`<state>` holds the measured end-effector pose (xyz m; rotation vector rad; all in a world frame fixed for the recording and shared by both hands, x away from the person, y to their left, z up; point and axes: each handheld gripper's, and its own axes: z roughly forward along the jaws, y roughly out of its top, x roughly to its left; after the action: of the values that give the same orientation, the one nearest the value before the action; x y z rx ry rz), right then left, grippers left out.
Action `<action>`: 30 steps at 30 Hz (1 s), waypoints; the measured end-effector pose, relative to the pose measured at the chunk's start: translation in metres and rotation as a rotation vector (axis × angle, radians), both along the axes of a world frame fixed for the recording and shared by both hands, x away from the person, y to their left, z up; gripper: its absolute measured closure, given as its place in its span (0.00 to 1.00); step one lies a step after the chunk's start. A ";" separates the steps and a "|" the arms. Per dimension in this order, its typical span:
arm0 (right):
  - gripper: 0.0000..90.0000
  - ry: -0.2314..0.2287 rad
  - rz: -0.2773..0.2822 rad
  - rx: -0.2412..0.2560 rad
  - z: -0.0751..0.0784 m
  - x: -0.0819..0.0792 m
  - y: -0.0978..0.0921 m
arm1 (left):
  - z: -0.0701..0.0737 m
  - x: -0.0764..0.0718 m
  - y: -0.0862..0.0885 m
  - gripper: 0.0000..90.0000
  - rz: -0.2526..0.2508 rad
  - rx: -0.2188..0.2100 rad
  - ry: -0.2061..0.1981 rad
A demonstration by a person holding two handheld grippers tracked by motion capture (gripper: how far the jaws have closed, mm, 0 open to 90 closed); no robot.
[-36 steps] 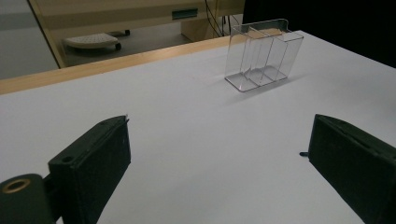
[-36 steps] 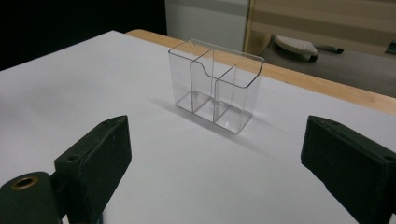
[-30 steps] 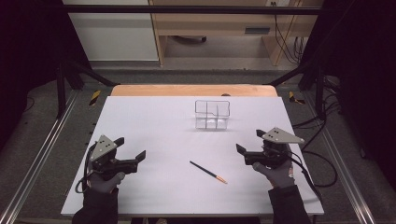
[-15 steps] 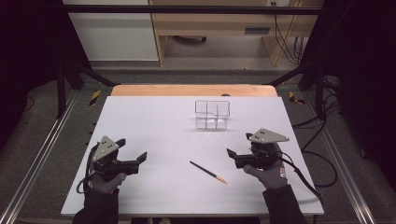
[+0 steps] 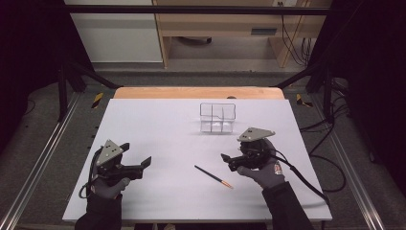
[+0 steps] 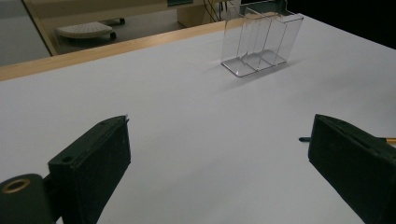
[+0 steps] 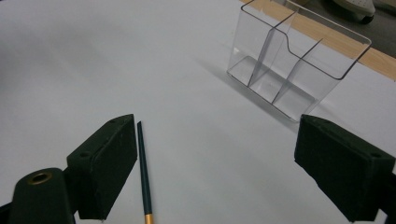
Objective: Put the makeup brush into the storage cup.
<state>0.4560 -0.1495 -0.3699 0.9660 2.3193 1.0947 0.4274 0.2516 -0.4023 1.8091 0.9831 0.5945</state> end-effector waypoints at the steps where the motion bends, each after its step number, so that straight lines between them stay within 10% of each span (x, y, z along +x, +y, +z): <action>1: 0.15 0.002 0.003 -0.010 0.000 0.001 0.003 | 0.000 0.000 0.000 0.06 0.000 0.002 -0.001; 30: 0.20 0.171 0.124 -0.244 -0.022 0.015 0.061 | -0.003 0.001 -0.002 0.06 -0.011 0.013 0.007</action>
<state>0.4711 -0.0887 -0.3917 0.8612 2.6078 0.7736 0.4284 0.2495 -0.4049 1.8280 0.9756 0.5889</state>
